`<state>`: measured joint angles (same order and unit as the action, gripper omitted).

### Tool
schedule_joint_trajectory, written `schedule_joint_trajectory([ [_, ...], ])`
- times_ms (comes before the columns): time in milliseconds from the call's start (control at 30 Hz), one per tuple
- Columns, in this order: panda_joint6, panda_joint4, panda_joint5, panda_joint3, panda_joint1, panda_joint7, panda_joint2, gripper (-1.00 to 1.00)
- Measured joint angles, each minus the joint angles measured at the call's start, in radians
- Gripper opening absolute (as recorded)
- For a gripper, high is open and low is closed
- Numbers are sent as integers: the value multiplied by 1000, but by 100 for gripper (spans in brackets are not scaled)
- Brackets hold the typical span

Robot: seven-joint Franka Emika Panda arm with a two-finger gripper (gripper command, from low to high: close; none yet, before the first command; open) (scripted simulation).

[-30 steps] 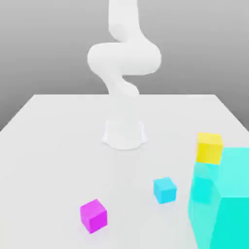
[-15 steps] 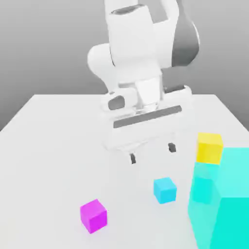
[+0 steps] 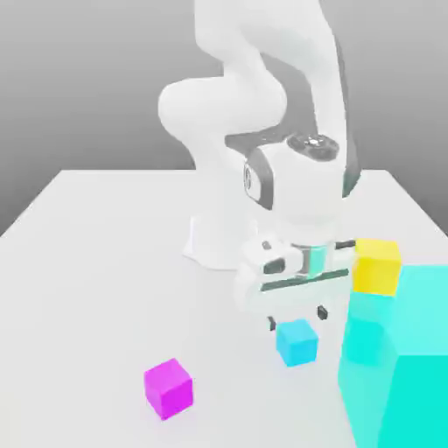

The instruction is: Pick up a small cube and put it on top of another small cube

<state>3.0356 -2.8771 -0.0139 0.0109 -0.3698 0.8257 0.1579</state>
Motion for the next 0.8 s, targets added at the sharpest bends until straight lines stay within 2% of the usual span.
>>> schedule_joint_trajectory([
  [67,60,12,-2,-7,5,0,72,0],
  [100,77,16,-3,-9,6,0,93,-100],
  [333,75,16,2,-9,7,4,91,-100],
  [600,-143,-23,16,-4,5,12,-165,-100],
  [700,-219,28,27,7,5,-10,-186,-100],
  [800,-272,78,28,75,110,-61,-222,-100],
])
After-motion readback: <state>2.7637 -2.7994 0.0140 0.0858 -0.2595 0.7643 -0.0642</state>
